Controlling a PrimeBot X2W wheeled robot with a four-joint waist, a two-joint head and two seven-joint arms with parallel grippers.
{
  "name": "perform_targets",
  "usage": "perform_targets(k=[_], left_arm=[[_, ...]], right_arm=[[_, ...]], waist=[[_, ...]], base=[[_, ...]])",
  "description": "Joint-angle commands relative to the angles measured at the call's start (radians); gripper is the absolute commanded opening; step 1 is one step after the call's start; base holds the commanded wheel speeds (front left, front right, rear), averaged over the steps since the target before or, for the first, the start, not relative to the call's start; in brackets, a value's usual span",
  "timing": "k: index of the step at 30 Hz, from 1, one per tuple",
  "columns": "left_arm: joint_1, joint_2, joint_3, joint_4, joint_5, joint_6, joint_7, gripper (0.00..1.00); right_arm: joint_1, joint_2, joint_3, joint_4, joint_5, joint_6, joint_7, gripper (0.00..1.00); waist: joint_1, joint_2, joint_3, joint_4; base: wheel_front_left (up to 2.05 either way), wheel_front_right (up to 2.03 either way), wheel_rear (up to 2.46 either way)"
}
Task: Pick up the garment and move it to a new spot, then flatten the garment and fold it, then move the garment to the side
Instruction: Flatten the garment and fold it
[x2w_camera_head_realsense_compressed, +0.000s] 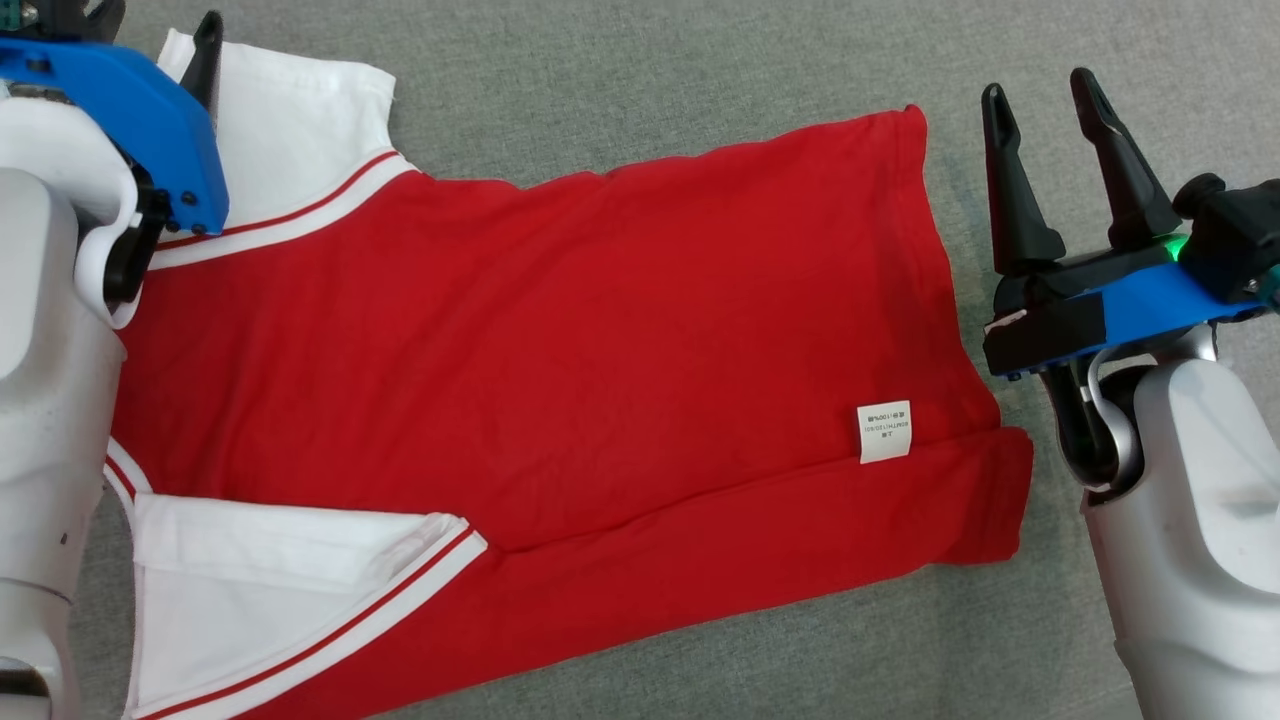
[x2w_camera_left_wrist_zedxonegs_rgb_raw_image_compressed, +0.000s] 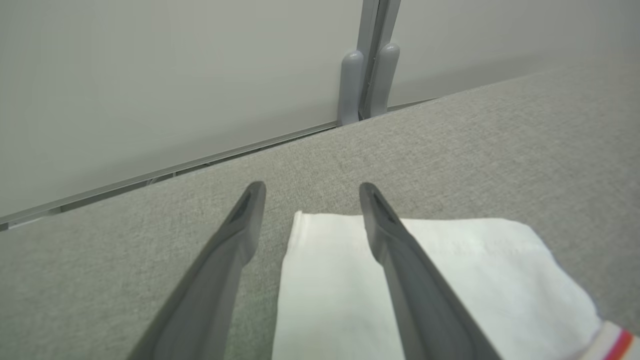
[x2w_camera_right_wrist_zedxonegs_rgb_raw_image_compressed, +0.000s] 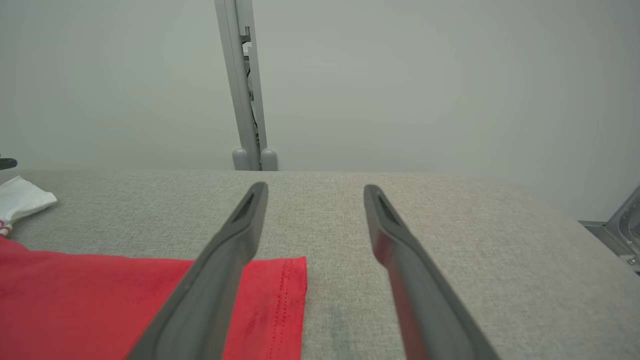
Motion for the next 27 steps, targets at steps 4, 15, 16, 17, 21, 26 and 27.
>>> perform_targets(k=[4,15,16,17,21,26,27], left_arm=[[-0.016,0.022,-0.027,0.048,-0.053,-0.001,0.028,1.00],[-0.019,0.036,-0.113,0.122,-0.120,-0.002,0.034,0.00],[-0.027,0.034,-0.114,0.121,-0.128,-0.001,0.020,0.00],[-0.036,0.036,-0.118,0.120,-0.129,-0.001,0.004,0.00],[-0.057,0.017,-0.150,0.109,-0.141,-0.001,-0.037,0.00],[-0.068,-0.010,-0.192,0.088,-0.162,-0.001,-0.086,0.00],[-0.070,-0.016,-0.198,0.085,-0.169,-0.001,-0.094,0.00]], right_arm=[[-0.037,-0.007,0.016,0.016,0.015,0.000,-0.017,1.00],[-0.066,-0.023,0.052,0.071,0.039,0.000,-0.006,1.00],[-0.070,-0.031,0.054,0.079,0.038,0.000,0.007,1.00],[-0.076,-0.037,0.055,0.084,0.042,0.000,0.015,1.00],[-0.091,-0.063,0.071,0.123,0.054,0.000,0.075,1.00],[-0.127,-0.092,0.103,0.193,0.082,0.000,0.135,1.00],[-0.132,-0.096,0.109,0.210,0.086,0.000,0.145,1.00]], waist=[[-0.0001,-0.0001,0.018,-0.015],[-0.0001,-0.0001,0.027,-0.026],[-0.0001,-0.0001,0.023,-0.023],[-0.0001,-0.0001,0.019,-0.019],[-0.0001,-0.0001,0.003,0.004],[-0.0001,-0.0001,-0.003,0.047],[-0.0001,-0.0001,-0.003,0.056]], base=[[0.00,0.00,0.00],[0.00,0.00,0.00],[0.00,0.00,0.00],[0.00,0.00,0.00],[0.00,0.00,0.00],[0.00,0.00,0.00],[0.00,0.00,0.00]])
